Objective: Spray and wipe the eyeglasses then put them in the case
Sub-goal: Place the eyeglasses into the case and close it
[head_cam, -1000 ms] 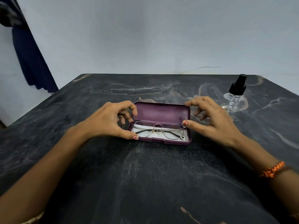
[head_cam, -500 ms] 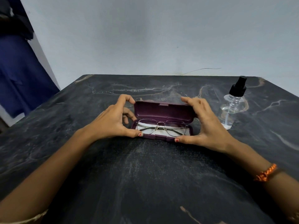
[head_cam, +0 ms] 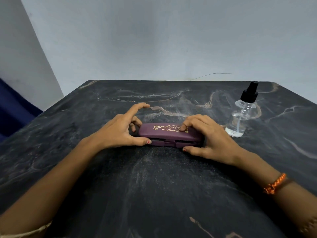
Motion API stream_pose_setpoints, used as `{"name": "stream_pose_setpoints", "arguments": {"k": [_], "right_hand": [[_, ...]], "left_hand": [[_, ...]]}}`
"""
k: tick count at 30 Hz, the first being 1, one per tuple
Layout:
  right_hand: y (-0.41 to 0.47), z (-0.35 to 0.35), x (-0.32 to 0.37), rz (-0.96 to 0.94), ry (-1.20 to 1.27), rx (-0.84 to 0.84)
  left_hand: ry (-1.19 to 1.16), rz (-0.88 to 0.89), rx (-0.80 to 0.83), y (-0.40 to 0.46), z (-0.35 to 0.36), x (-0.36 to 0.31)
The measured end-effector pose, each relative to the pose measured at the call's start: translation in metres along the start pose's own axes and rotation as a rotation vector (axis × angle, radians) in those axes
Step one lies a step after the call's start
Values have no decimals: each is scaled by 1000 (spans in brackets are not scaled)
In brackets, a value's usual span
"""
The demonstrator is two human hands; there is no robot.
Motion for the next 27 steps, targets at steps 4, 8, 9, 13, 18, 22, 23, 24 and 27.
{"name": "stream_pose_setpoints", "arguments": {"k": [4,8,9,13,18,22,23,24,27], "right_hand": [[1,-1,-1,-17,10,-5],[1,-1,-2,-23,22,-13],[1,-1,-1,-26,23,-17],[0,-4,1,-58,-22,-53],[-2,-6,6,-110,-82,-82],[-2,-6,9,-129,-147,-95],[-2,-6,10,-131,-158,-95],[-2,-6,11,-131,-164,-94],[-3,-5,10,-119,-165,-88]], "left_hand": [[143,45,0,-1,1,-6],[98,156,-61,-2,1,-18],[85,179,-76,-2,1,-20],[84,250,-117,-2,3,-28],[131,310,-155,-4,4,-34],[177,347,-129,-5,6,-39],[182,350,-126,-5,6,-40],[183,350,-125,-5,6,-40],[184,337,-123,-6,5,-39]]}}
Point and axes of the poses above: each hand's wrist, its own y-axis towards the middle knuckle, its own z-axis out of the palm, x = y × z, the point moved 7 cm from there along y, towards the middle knuckle, and after that the axes turned 12 degrees about x, right-handed, at the moved point
